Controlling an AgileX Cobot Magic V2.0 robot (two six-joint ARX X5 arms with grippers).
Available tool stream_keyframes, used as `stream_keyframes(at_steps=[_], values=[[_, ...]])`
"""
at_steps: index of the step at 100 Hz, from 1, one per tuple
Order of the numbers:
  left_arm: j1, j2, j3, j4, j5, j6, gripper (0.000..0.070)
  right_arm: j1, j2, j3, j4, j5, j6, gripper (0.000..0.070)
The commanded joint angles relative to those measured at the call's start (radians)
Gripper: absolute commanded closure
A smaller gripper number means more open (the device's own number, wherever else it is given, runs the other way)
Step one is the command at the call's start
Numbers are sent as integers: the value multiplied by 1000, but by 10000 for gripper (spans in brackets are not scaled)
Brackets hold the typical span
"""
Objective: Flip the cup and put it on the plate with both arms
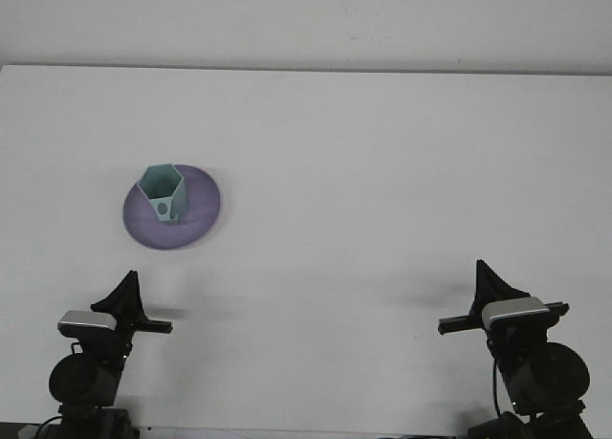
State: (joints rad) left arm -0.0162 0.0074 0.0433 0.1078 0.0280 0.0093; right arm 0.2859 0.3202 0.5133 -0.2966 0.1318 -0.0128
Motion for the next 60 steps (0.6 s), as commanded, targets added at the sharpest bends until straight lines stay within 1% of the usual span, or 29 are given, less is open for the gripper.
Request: stream_keyframes(at_steps=[1, 8, 60], values=[[-1, -4, -8, 56, -3, 1, 685, 1, 1, 6, 14, 0, -3, 700], [-1, -5, -29, 88, -3, 0, 685, 1, 1, 6, 14, 0, -3, 700], [-1, -4, -29, 74, -2, -2, 685, 1, 1, 6, 13, 0, -3, 700]])
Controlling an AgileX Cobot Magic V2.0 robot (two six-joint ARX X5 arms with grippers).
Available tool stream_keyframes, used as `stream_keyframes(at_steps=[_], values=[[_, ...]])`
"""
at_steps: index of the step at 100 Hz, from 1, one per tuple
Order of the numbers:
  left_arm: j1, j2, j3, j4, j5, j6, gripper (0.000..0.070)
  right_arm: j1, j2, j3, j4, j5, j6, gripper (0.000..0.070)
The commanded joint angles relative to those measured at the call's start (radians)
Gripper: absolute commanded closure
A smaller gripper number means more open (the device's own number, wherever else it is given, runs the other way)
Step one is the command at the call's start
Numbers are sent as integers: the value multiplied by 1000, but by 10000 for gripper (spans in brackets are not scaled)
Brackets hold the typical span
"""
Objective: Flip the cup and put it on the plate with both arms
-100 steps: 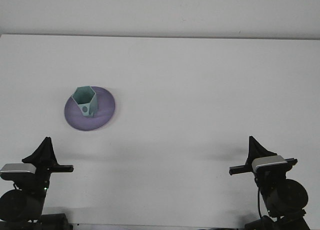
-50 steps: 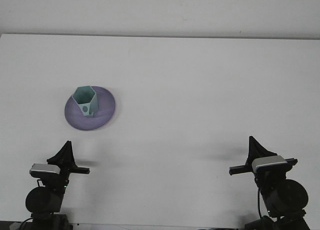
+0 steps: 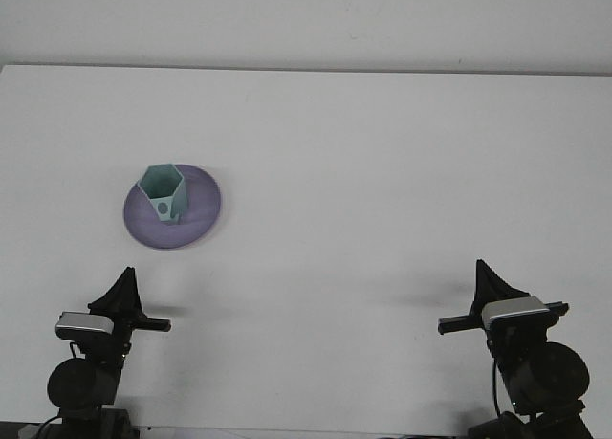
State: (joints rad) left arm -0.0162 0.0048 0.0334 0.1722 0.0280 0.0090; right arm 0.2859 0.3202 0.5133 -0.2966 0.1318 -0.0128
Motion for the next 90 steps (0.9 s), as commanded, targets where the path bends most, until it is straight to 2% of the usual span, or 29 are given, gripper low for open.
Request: stream_keyframes(at_steps=[1, 32, 49, 53, 60, 64, 70, 76, 90], values=[[-1, -2, -19, 10, -2, -2, 685, 1, 1, 6, 13, 0, -3, 700], [-1, -2, -19, 10, -2, -2, 685, 1, 1, 6, 21, 4, -7, 700], [-1, -2, -19, 10, -2, -2, 685, -43, -24, -23, 39, 35, -84, 700], [-1, -2, -19, 10, -2, -2, 685, -82, -48, -59, 73, 11, -98, 700], [-1, -2, -19, 10, -2, -2, 685, -151, -105, -139, 143, -74, -113, 700], [-1, -2, -19, 10, -2, -2, 685, -190, -149, -199, 177, -134, -143, 700], [-1, -2, -19, 10, -2, -2, 685, -225, -210, -276, 212, -188, -181, 700], [-1, -2, -19, 10, -2, -2, 685, -245, -265, -344, 227, -207, -195, 700], [-1, -2, -19, 10, -2, -2, 685, -269, -319, -444, 254, -179, -200, 700]])
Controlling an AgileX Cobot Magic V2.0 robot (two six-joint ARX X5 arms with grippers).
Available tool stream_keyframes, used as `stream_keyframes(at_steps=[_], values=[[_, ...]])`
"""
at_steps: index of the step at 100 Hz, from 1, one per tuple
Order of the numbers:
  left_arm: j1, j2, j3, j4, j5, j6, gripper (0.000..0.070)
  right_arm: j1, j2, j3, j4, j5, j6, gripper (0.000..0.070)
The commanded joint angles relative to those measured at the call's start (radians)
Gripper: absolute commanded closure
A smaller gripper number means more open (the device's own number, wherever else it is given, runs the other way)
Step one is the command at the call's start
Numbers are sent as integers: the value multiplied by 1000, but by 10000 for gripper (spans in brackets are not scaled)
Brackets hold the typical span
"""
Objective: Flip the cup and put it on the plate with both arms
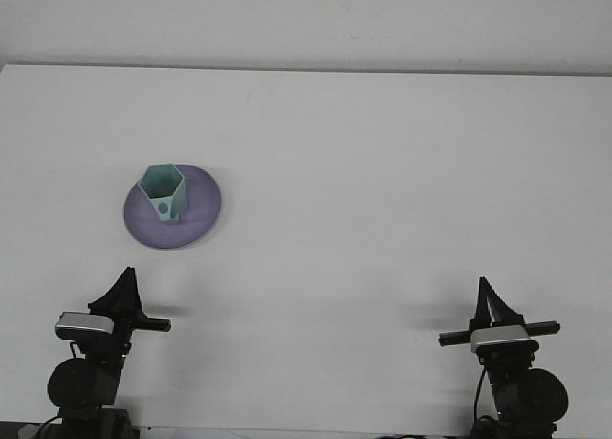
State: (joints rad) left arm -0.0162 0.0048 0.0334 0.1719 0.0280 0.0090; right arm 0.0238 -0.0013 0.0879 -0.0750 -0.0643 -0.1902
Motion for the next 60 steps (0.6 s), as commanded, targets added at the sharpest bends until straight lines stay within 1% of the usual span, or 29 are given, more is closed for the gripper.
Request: stream_keyframes(at_steps=[1, 13, 60], values=[[-1, -2, -19, 10, -2, -2, 685, -7, 2, -23, 34, 20, -24, 700], [-1, -1, -19, 9, -2, -2, 685, -7, 2, -70, 96, 42, -25, 700], [-1, 0, -19, 10, -3, -2, 685, -6, 2, -75, 105, 38, -23, 700]])
